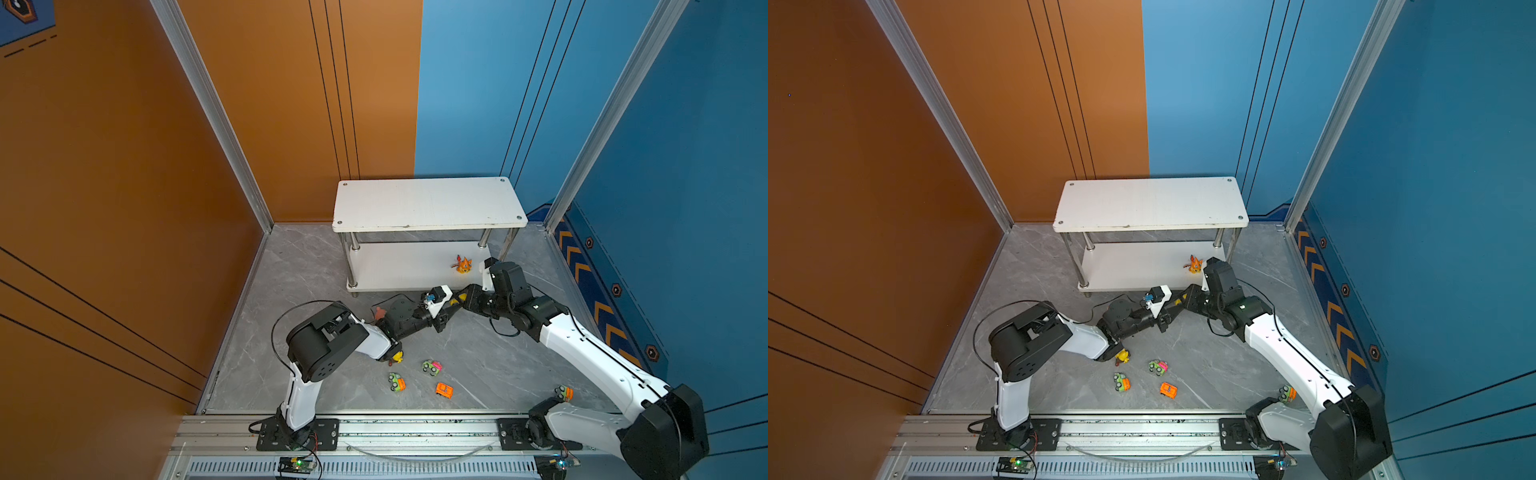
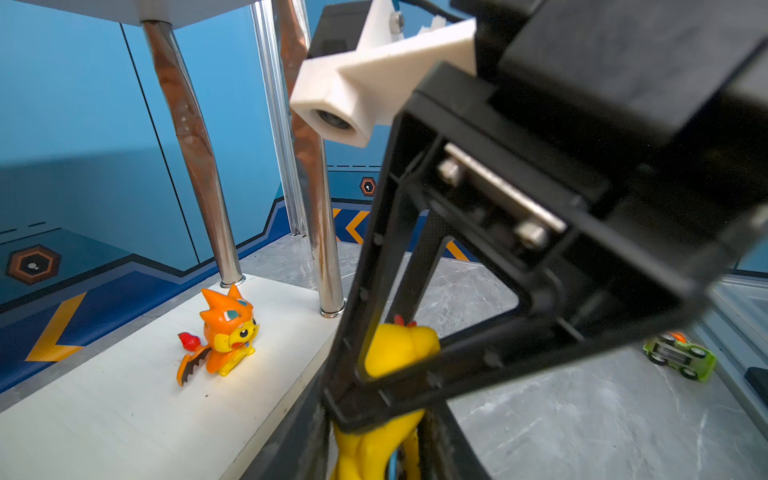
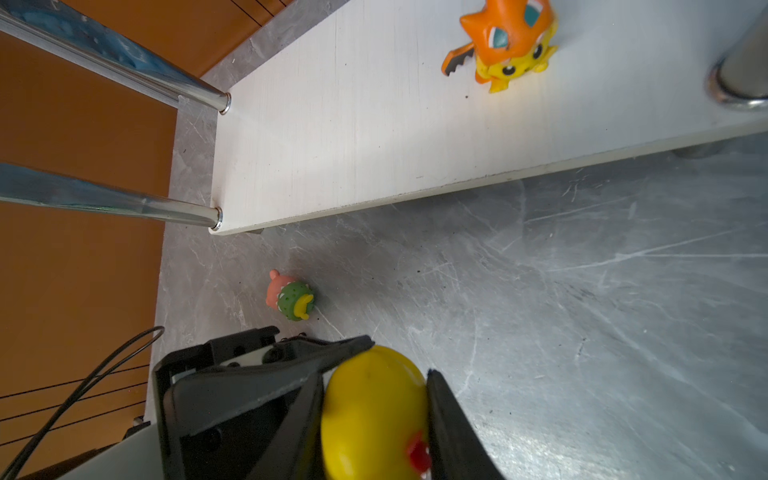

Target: Place and organize the plastic toys onto the shelf

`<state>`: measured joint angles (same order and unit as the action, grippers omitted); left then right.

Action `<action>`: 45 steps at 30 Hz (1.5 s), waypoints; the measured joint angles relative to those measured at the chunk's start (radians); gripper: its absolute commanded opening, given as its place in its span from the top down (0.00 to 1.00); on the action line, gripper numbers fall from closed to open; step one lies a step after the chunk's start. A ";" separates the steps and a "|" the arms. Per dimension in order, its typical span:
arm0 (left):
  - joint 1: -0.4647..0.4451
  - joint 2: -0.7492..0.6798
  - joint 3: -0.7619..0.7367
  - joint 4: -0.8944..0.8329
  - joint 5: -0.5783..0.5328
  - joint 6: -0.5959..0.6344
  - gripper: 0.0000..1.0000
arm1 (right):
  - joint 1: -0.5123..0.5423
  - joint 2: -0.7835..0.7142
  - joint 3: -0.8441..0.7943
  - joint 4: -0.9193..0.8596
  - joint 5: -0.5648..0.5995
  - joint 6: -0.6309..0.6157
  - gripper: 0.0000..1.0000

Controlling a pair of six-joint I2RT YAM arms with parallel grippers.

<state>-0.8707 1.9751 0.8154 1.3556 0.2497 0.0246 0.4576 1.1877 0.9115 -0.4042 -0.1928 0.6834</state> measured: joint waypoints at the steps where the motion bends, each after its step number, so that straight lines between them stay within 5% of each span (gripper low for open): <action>1: 0.000 0.000 0.002 0.005 0.000 -0.003 0.65 | 0.010 0.001 0.011 -0.013 0.019 -0.007 0.90; 2: 0.000 0.000 0.003 0.010 0.001 -0.005 0.58 | 0.019 0.003 0.024 -0.027 0.040 -0.015 0.91; 3: 0.000 0.000 0.005 0.013 0.001 -0.007 0.07 | 0.029 0.008 0.039 -0.040 0.059 -0.029 0.93; 4: 0.000 0.000 0.008 0.015 0.003 -0.013 0.02 | 0.039 0.015 0.051 -0.050 0.068 -0.041 0.94; 12: -0.001 -0.026 -0.029 0.017 -0.016 -0.008 0.02 | 0.100 0.105 0.146 -0.106 0.163 -0.120 0.97; 24: 0.002 -0.345 -0.382 0.018 -0.248 0.109 0.02 | 0.189 0.410 0.395 -0.143 0.411 -0.220 1.00; 35: -0.041 -0.610 -0.560 0.005 -0.385 0.171 0.02 | 0.197 0.600 0.492 -0.115 0.535 -0.204 0.99; 45: -0.066 -0.850 -0.584 -0.211 -0.419 0.201 0.02 | 0.157 0.706 0.551 -0.018 0.538 -0.117 0.99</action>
<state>-0.9371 1.1255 0.2310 1.1446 -0.1696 0.2253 0.6144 1.8942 1.4628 -0.4221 0.3450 0.5663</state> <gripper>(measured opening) 0.977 0.362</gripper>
